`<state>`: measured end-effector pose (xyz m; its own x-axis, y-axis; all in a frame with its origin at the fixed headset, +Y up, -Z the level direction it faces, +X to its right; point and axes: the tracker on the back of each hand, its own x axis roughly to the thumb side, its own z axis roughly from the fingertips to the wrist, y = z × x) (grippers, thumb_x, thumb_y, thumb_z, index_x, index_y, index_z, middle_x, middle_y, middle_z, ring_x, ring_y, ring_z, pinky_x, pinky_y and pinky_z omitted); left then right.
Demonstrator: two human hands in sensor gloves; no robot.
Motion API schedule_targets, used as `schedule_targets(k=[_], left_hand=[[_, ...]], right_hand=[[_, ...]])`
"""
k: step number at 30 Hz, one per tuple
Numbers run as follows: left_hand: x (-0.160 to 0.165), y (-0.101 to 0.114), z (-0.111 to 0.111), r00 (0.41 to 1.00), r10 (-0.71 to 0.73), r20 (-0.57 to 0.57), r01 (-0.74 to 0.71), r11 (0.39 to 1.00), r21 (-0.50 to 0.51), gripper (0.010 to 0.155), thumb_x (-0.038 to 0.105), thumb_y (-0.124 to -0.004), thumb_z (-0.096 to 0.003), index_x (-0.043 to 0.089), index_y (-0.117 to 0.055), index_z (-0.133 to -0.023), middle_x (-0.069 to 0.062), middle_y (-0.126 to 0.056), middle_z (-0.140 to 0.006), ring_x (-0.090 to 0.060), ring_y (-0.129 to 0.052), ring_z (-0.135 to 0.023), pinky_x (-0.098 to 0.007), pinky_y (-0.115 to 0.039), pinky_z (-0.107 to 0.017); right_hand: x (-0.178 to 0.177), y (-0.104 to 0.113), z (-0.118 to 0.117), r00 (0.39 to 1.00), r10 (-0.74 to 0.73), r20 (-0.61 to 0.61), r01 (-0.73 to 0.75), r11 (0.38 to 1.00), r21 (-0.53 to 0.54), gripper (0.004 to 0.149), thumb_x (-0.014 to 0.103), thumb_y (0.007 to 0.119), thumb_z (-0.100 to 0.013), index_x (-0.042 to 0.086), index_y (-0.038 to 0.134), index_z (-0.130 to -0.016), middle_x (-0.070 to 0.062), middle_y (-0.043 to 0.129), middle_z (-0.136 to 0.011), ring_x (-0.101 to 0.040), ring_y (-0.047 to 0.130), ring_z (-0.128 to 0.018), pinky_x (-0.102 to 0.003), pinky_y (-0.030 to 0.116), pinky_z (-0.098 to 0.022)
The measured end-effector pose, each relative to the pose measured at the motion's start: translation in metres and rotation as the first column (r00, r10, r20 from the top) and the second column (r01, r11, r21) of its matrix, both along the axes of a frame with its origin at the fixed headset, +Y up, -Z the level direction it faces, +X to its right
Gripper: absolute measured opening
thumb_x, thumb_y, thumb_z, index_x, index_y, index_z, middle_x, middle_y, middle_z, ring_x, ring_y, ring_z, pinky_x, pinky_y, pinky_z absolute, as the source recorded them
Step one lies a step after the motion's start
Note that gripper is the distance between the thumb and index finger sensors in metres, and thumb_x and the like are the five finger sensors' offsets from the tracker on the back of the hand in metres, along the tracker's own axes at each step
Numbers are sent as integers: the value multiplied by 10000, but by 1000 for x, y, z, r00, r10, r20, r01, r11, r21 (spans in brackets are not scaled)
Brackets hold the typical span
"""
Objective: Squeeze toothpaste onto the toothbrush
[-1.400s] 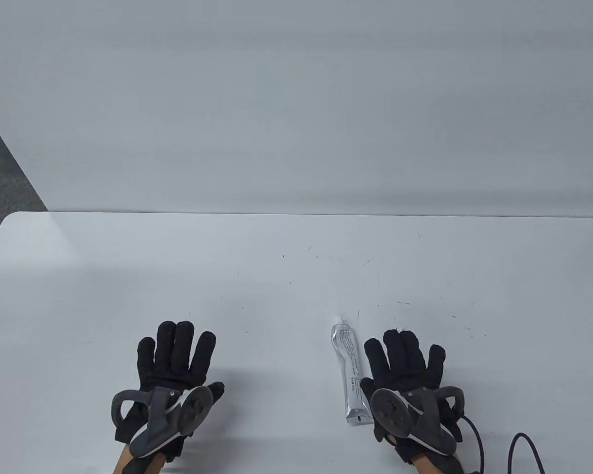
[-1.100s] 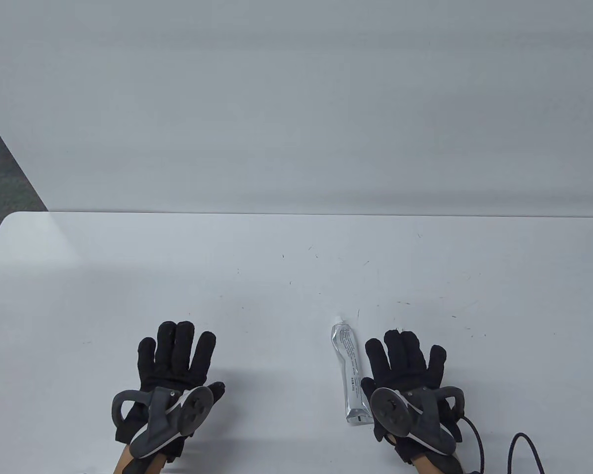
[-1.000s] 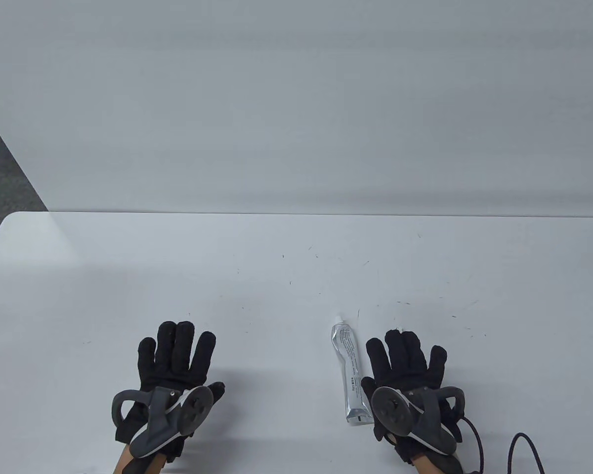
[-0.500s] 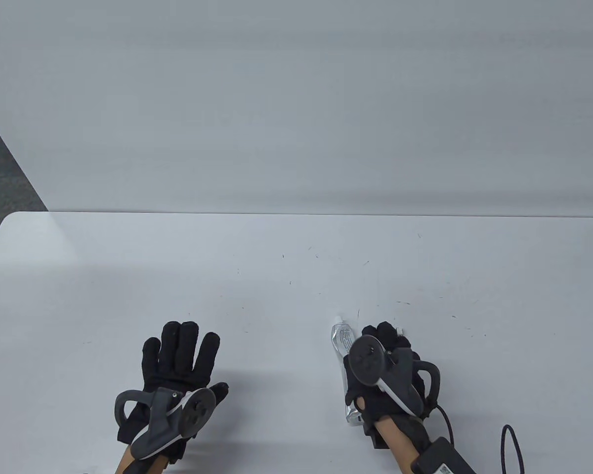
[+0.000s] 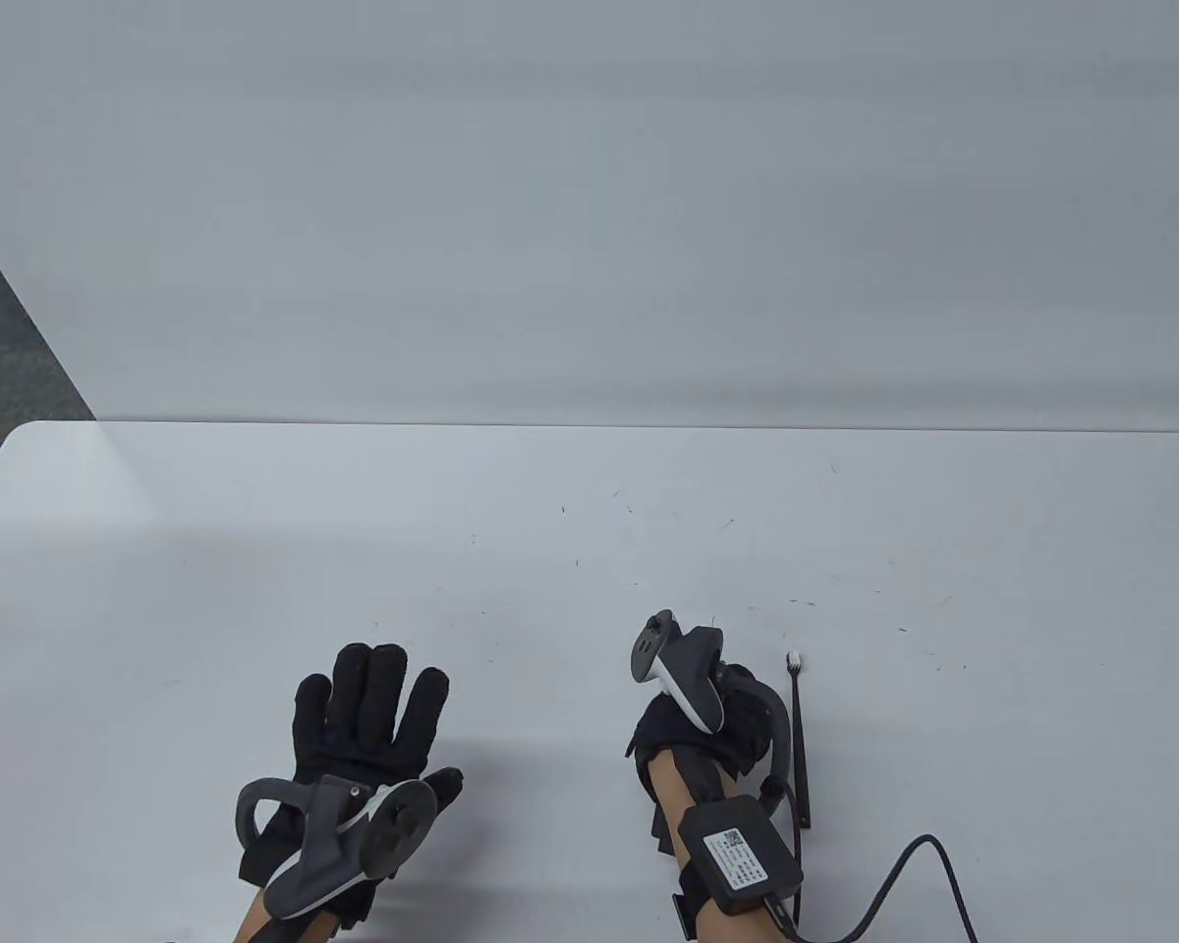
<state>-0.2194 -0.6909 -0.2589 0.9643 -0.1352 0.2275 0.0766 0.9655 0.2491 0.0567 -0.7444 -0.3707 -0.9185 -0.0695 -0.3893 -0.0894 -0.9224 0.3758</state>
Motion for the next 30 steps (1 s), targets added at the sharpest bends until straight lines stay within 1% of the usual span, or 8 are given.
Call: schedule_targets(k=[8, 14, 16, 20, 21, 24, 28, 30], left_hand=[[1, 0, 1, 1000, -4, 0, 4, 1000, 1, 928, 669, -745, -393, 360, -254, -1118, -98, -51, -1178, -449, -111, -1128, -731, -272, -779], [2, 1, 1, 1000, -5, 0, 5, 1000, -3, 927, 669, -745, -393, 359, -256, -1118, -99, -52, -1178, -448, -115, -1128, -731, -274, -779], [2, 1, 2, 1000, -1, -1, 1, 1000, 1, 925, 668, -745, -394, 357, -258, -1118, -101, -56, -1178, -448, -117, -1129, -732, -276, -778], [1, 1, 1, 1000, 15, 3, -15, 1000, 3, 918, 665, -744, -396, 356, -266, -1116, -102, -69, -1181, -445, -132, -1131, -728, -285, -780], [1, 1, 1, 1000, 30, 7, -30, 1000, 3, 919, 665, -742, -398, 354, -262, -1117, -104, -74, -1182, -446, -138, -1132, -727, -289, -782], [2, 3, 2, 998, 62, -29, -61, 998, 25, 907, 662, -742, -403, 344, -285, -1119, -110, -124, -1191, -437, -250, -1137, -704, -371, -785], [0, 5, 5, 990, 139, -30, -136, 986, 96, 857, 654, -737, -414, 318, -371, -1112, -124, -320, -1192, -422, -483, -1100, -650, -525, -761], [-3, 7, 7, 958, 284, 49, -288, 948, 136, 798, 632, -747, -417, 297, -476, -1088, -121, -469, -1165, -400, -652, -1026, -602, -627, -721]], right_hand=[[2, -11, -6, 996, 39, 74, -40, 999, 17, 618, 333, 830, -432, -65, 644, -867, -288, 614, -932, -409, 885, -601, -463, 826, -341], [5, -7, -6, 996, 66, 54, -69, 996, 51, 595, 407, 841, -397, -79, 747, -726, -238, 744, -830, -305, 983, -438, -371, 886, -210], [3, 1, -2, 1000, 5, 29, -7, 999, 51, 585, 403, 847, -393, -77, 761, -714, -233, 762, -819, -306, 997, -426, -362, 894, -196], [-6, 42, 11, 978, -167, -122, 189, 961, 201, 584, 382, 858, -386, -90, 757, -716, -231, 755, -824, -333, 988, -424, -385, 884, -199], [-9, 58, 20, 962, -197, -188, 241, 939, 245, 523, 376, 859, -386, -13, 756, -721, -230, 748, -829, -339, 981, -431, -394, 880, -205], [-11, 89, 49, 916, -214, -338, 337, 870, 361, 523, 366, 858, -388, -11, 749, -734, -222, 739, -842, -348, 968, -456, -419, 873, -230], [-8, 99, 83, 850, -153, -505, 419, 776, 471, 520, 364, 867, -379, -10, 759, -725, -220, 749, -835, -348, 971, -447, -434, 875, -231], [-9, 94, 99, 796, 6, -605, 422, 712, 562, 519, 368, 873, -371, -3, 769, -718, -213, 759, -831, -344, 974, -444, -439, 880, -228]])
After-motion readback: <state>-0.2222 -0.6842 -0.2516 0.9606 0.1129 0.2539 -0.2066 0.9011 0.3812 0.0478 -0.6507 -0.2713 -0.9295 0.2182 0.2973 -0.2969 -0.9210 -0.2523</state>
